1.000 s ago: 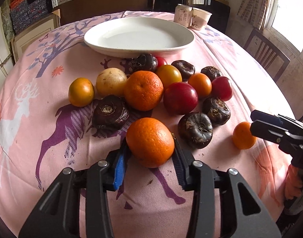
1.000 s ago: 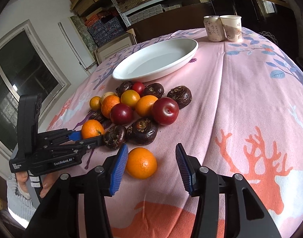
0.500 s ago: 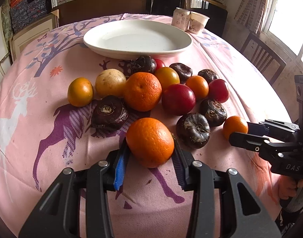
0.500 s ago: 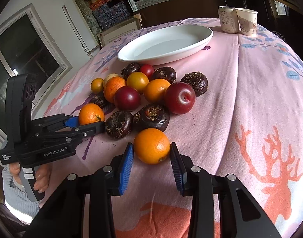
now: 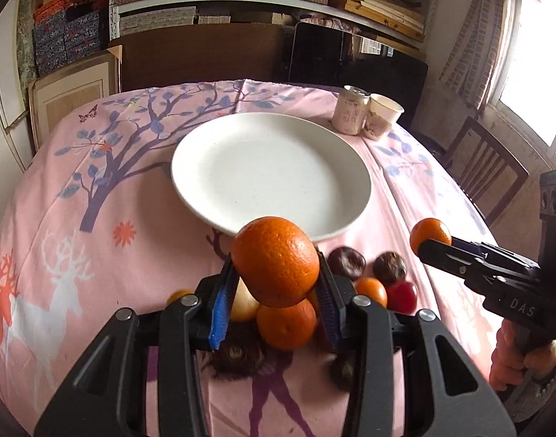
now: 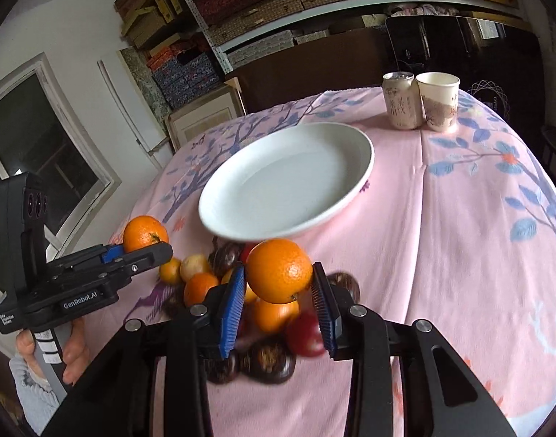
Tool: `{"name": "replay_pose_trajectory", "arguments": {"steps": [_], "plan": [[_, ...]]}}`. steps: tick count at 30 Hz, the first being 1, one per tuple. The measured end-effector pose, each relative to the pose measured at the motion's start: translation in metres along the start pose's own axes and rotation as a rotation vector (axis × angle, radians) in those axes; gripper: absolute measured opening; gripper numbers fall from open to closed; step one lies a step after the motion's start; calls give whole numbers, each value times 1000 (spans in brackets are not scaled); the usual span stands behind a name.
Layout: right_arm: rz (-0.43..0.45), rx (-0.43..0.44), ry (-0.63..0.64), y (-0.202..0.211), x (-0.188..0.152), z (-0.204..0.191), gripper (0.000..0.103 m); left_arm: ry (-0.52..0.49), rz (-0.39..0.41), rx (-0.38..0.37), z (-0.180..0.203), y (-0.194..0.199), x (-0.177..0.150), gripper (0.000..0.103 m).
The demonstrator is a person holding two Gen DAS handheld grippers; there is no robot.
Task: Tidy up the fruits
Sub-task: 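Carry both oranges over the white plate and open both grippers to release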
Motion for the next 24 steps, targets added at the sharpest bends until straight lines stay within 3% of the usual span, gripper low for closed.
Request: {"name": "replay_pose_trajectory", "arguments": {"steps": [5,10,12,14,16,22,24], "plan": [[-20,-52,1,-49,31,10,37,43,-49,-6,-10,-47,28,40],[-16,-67,-16,-74,36,26,40,54,-77,-22,-18,-77,27,41],[-7,-53,-29,-76,35,30,46,28,-67,-3,-18,-75,27,43],[5,-48,-45,-72,36,33,46,28,-41,-1,-19,-65,27,57],[24,-24,-50,-65,35,31,46,31,-6,7,-21,-52,27,63],[45,-41,-53,-42,17,33,47,101,62,15,-42,-23,21,66],[58,-52,-53,-34,10,33,54,131,64,33,-53,-18,12,70]]}}
Point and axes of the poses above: each gripper's, at about its wrist camera, not at the fingertips, and y roughly against the way its jaws point, z to its right, x to its top, the point moved 5 cm from there along -y, roughly the way its jaws point, and after that the axes turned 4 degrees about y, right-handed, at the moved point
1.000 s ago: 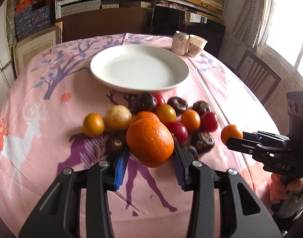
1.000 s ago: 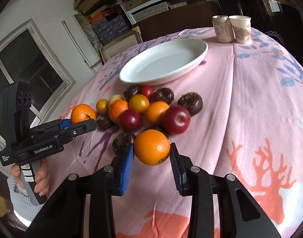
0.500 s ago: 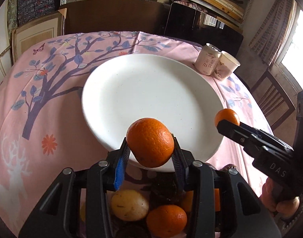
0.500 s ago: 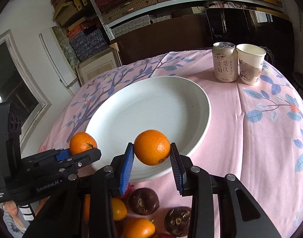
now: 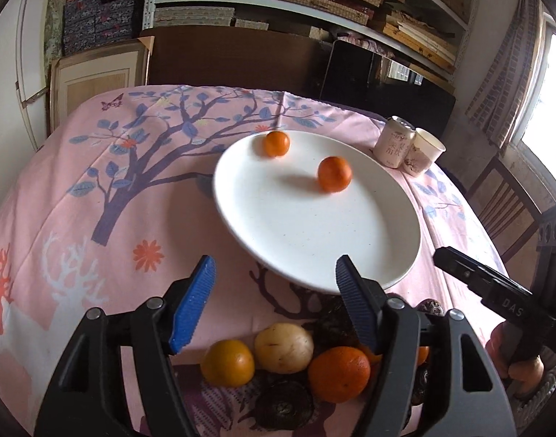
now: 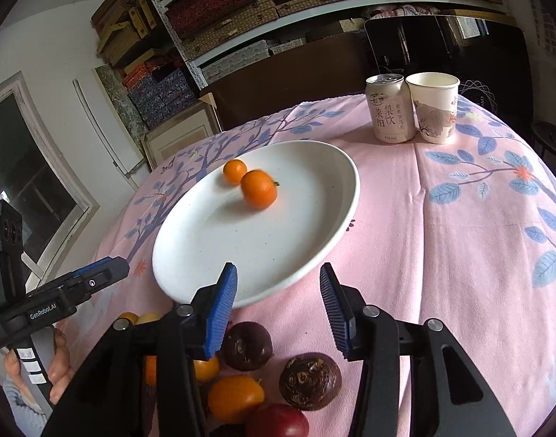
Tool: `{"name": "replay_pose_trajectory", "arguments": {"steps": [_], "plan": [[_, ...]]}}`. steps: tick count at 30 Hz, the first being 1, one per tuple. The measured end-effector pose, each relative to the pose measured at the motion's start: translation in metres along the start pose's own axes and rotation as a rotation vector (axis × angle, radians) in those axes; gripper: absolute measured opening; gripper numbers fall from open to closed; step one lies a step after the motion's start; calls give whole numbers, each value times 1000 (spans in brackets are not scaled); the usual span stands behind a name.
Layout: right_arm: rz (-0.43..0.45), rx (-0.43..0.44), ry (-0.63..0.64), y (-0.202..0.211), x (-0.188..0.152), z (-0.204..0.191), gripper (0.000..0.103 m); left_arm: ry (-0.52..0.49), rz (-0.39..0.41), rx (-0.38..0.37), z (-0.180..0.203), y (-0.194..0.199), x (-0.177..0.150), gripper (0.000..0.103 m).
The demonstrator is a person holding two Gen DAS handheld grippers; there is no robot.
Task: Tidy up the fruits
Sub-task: 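Carry both oranges over the white plate and open both grippers to release, then grasp the yellow citrus with the left gripper while the right gripper grasps a red plum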
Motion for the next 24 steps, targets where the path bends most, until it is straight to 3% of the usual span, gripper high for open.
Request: {"name": "replay_pose_trajectory", "arguments": {"steps": [4,8,15,24], "plan": [[25,-13,-14,20,-12,5,63,39,-24,61,-24,7,-25,74],[37,-20,-50,35,-24,13,72,86,-43,75,-38,11,-39,74],[37,-17,-71,40,-29,19,74,36,-65,132,-37,12,-62,77],[24,-23,-69,40,-31,20,76,-23,-92,226,-41,-6,-67,78]]}}
Point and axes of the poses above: each gripper's, at about its wrist camera, not at the fingertips, and y roughly against the way its jaws point, z to its right, x to its top, the point moved 5 cm from there along -y, roughly the way its jaws point, and after that the axes turned 4 degrees about y, right-handed, at the moved point
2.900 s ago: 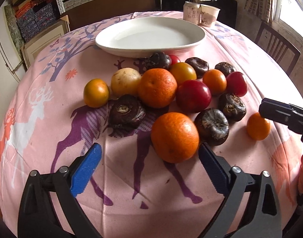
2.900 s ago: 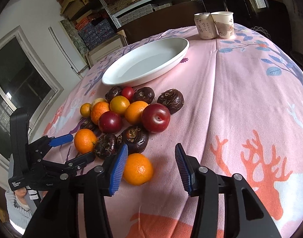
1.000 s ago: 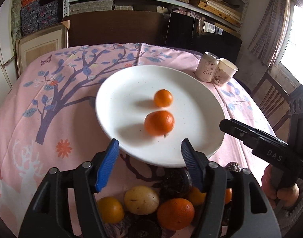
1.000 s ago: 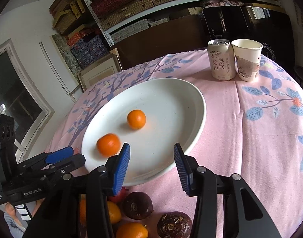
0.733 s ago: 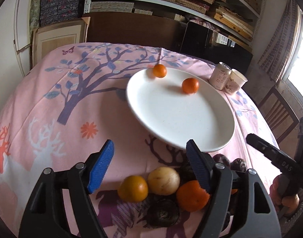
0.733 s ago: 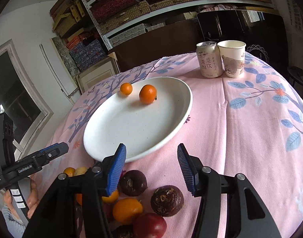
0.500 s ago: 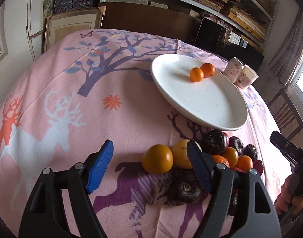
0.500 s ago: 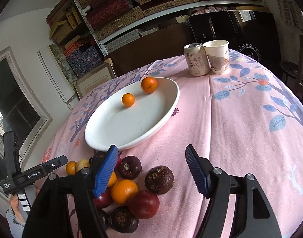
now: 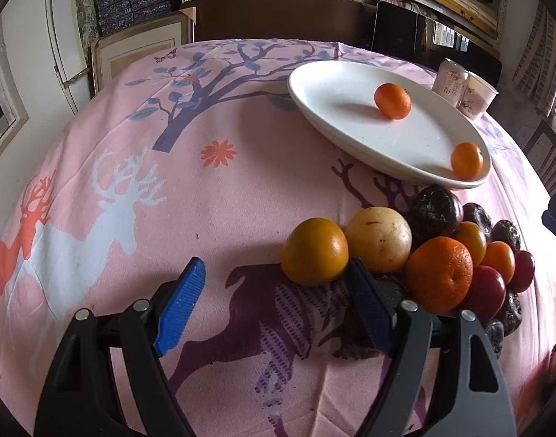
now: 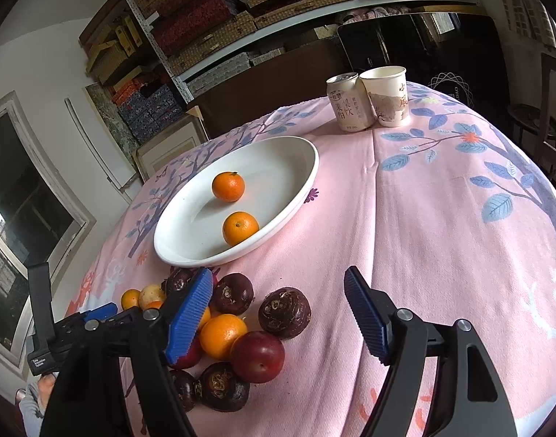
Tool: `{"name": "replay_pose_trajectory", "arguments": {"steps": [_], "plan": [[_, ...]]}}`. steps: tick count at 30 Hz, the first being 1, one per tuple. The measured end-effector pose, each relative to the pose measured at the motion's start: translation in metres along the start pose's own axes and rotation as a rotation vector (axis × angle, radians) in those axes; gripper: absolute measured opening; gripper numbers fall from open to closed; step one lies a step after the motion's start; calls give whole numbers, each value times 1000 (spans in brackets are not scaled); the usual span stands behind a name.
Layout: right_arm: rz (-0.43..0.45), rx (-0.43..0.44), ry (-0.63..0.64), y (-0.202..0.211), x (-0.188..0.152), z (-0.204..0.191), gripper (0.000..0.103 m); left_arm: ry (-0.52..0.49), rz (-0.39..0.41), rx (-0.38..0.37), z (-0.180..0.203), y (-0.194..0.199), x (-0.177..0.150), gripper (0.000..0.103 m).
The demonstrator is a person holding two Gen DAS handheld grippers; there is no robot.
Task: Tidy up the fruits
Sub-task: 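Grasp the yellow citrus with the left gripper while the right gripper grasps a red plum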
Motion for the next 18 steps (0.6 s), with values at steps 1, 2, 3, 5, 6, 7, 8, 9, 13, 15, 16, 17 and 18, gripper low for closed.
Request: {"name": "replay_pose_trajectory", "arguments": {"steps": [1,2,3,5,6,7,8,9,13,15,16,17,18], "plan": [[-1,-1,1,0,0,0,76,-5,5,2,0,-1,1,78],[-1,0,1,0,0,0,76,-11,14,5,1,0,1,76],[-3,-1,3,-1,0,-1,76,-20,24,6,2,0,2,75],[-8,-2,4,-1,-1,-1,76,-35,37,-8,6,2,3,65],[-10,-1,4,-1,-2,-1,76,-42,38,-19,7,2,3,62],[-12,1,4,0,-3,-1,76,-47,36,-34,9,2,3,56],[-14,3,5,1,-4,-1,76,-51,32,-53,10,1,3,50],[-16,6,6,2,-6,-2,76,-54,33,-65,12,1,3,47],[-42,26,9,5,-17,-2,76,-64,15,-85,15,-3,2,37],[-64,39,11,6,-24,-4,76,-71,14,-80,17,-3,1,36],[-77,48,14,7,-28,-5,76,-75,15,-77,17,-3,1,36],[-87,57,18,8,-32,-6,76,-77,15,-74,18,-3,1,36],[-95,64,24,9,-35,-7,76,-77,15,-73,18,-3,1,36]]}}
Point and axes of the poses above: each gripper's, at about its wrist camera, not at the fingertips, and y roughly against the way its jaws point, z to its right, x to its top, the point moved 5 cm from there along -y, roughly the way its jaws point, and after that the axes turned 4 degrees about y, right-handed, at the moved point
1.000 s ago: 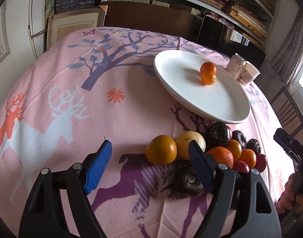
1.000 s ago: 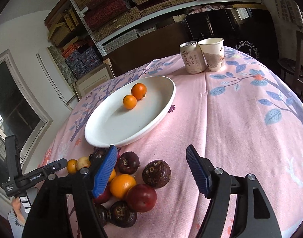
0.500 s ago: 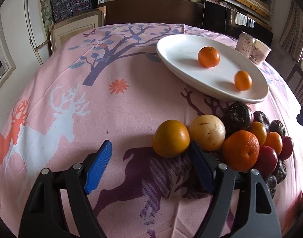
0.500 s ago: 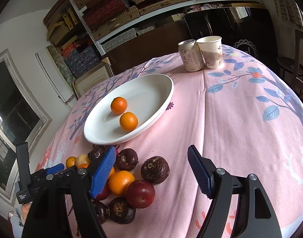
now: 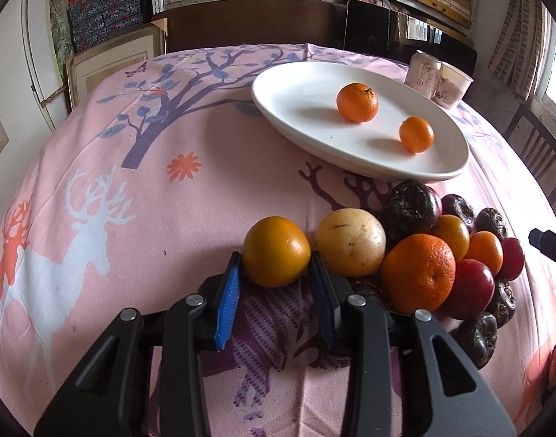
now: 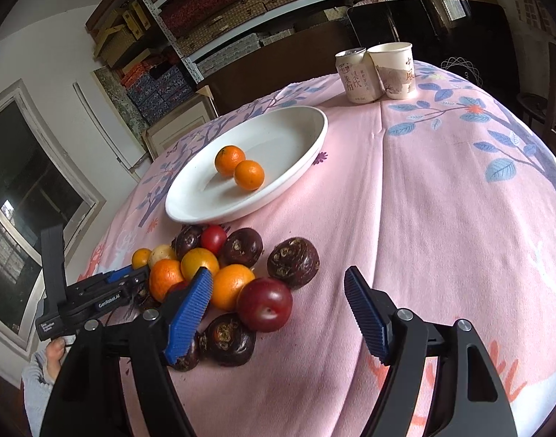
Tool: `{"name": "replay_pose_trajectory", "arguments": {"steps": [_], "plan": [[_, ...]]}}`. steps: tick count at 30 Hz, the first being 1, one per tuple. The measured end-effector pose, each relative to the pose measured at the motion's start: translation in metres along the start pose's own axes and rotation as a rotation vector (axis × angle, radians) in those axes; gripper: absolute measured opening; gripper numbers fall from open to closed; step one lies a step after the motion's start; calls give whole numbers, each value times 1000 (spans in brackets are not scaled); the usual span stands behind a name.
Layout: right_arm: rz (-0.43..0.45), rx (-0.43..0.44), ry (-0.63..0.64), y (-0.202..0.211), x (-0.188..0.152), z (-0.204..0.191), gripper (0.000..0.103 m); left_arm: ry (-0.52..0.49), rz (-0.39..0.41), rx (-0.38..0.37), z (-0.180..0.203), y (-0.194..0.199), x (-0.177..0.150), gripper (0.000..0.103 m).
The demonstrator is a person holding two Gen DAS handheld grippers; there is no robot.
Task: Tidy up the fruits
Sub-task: 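Grasp the yellow citrus with the left gripper while the right gripper grasps a red plum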
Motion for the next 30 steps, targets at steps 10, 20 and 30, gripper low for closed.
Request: {"name": "replay_pose_trajectory", "arguments": {"steps": [10,20,30], "plan": [[-44,-3,60,-1,-17,-12,69,5,-3,4,0,0,0,36],[-116,-1,42,-31,-12,-13,43,-9,-5,18,2,-2,0,36],[-51,51,14,-14,-8,-7,37,44,75,-18,-6,22,8,36]]}}
Point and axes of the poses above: each gripper's, at about its wrist camera, not at the fingertips, and y roughly against the way its jaws point, z to its right, x to its top, the point moved 5 cm from there along -y, roughly the way its jaws point, and after that the axes turned 4 degrees about y, right-handed, at the moved point
